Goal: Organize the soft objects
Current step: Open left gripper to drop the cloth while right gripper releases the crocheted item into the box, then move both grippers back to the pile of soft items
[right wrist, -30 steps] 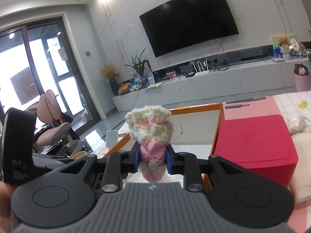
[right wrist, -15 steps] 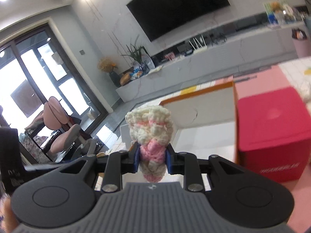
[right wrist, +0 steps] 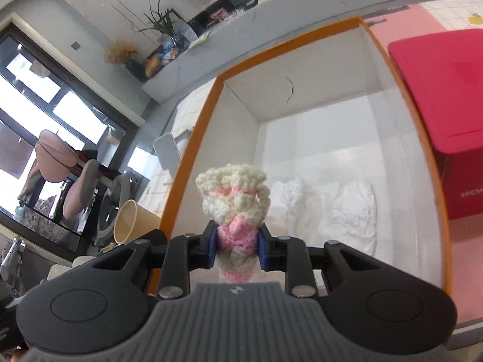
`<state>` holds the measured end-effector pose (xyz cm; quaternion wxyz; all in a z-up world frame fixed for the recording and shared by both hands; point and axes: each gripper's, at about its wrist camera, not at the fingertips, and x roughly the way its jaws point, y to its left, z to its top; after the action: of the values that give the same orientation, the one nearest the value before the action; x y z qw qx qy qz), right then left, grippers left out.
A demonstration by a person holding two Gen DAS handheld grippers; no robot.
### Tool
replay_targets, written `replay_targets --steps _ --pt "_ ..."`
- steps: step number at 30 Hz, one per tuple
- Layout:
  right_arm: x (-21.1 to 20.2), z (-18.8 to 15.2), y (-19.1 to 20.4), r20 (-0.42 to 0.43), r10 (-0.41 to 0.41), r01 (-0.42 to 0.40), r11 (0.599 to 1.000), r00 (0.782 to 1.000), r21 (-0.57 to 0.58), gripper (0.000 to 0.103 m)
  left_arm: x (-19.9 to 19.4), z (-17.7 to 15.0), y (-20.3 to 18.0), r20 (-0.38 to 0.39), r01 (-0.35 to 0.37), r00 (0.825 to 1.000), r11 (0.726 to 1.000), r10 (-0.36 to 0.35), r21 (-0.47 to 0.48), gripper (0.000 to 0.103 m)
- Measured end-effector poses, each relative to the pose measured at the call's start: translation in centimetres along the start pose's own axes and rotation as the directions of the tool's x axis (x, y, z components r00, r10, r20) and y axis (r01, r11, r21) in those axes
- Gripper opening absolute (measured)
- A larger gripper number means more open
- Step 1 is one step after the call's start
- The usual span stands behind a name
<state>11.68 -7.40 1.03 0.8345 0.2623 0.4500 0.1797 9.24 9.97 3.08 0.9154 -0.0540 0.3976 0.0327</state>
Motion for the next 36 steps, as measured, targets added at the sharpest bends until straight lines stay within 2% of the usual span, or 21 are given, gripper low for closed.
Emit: replay_targets --steps 5,6,7,10,17,25,31,33,36 --pt "0.9 -0.1 -0.4 -0.026 -0.017 0.017 1.0 1.0 0.019 0.026 0.0 0.0 0.1 -0.002 0.012 1.0 1.0 -0.012 -0.003 0.086" --pt "1.1 0.0 -0.6 -0.03 -0.013 0.014 1.0 0.999 0.028 0.028 0.0 0.0 0.3 -0.004 0.017 1.0 1.0 -0.017 -0.015 0.086" --pt "1.3 0.2 -0.6 -0.041 -0.006 0.007 1.0 0.999 0.031 0.035 0.0 0.0 0.3 -0.007 0.02 1.0 0.999 -0.021 -0.025 0.086" --pt "1.3 0.3 -1.0 -0.046 0.021 -0.018 0.998 0.999 0.057 0.07 0.1 0.0 0.4 -0.011 0.024 1.0 0.999 -0.024 -0.033 0.086" --pt "0.0 0.0 -0.9 -0.044 0.05 -0.048 0.997 0.998 0.054 0.071 -0.1 0.0 0.2 -0.011 0.009 1.0 1.0 -0.009 -0.007 0.086" --pt "-2.9 -0.4 0.2 -0.025 0.095 -0.094 0.995 0.995 0.04 0.071 -1.6 0.1 0.3 0.013 -0.006 1.0 1.0 0.007 -0.03 0.086" --pt "-7.5 0.0 0.4 0.012 0.182 -0.183 0.98 0.983 0.076 0.074 -3.4 0.2 -0.1 0.024 0.026 0.999 0.998 -0.024 -0.052 0.086" --pt "-9.7 0.2 0.6 0.045 0.19 -0.193 0.98 0.981 0.057 0.075 -3.9 0.2 -0.6 0.023 0.037 0.999 0.998 -0.036 -0.053 0.086" --pt "-13.4 0.4 0.2 0.104 0.194 -0.199 0.979 0.976 0.036 0.076 -5.1 0.0 -1.9 0.034 -0.001 0.999 1.0 0.002 -0.03 0.086"
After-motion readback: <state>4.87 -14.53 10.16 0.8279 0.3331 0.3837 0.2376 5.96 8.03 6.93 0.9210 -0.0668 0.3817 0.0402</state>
